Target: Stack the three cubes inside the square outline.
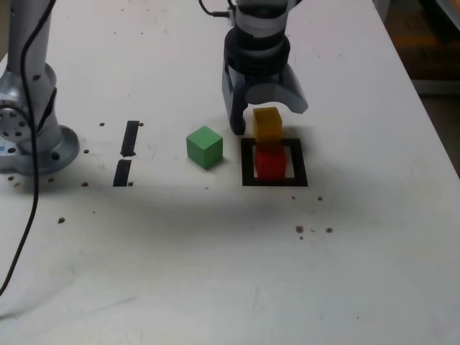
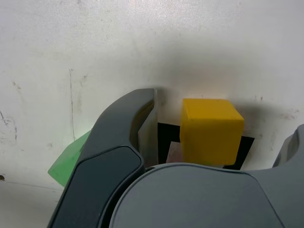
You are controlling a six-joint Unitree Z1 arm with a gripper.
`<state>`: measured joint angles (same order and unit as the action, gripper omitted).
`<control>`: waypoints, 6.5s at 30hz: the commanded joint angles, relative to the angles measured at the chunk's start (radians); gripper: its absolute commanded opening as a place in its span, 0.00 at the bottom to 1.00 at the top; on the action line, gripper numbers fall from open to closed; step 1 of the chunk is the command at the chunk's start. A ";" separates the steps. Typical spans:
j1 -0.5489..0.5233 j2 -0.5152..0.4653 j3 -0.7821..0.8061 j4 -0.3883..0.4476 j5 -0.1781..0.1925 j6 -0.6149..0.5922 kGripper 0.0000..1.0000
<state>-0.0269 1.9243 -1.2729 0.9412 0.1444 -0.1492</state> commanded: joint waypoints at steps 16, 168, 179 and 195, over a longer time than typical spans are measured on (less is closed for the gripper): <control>0.007 0.019 0.004 -0.030 0.060 -0.006 0.48; -0.182 -0.165 -0.156 0.314 0.021 -0.176 0.83; -0.152 -0.207 -0.080 0.373 -0.053 -0.278 0.86; -0.073 -0.209 0.128 0.196 -0.195 -0.338 0.96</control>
<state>-0.1049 1.7193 -1.1560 1.1481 -0.0456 -0.4856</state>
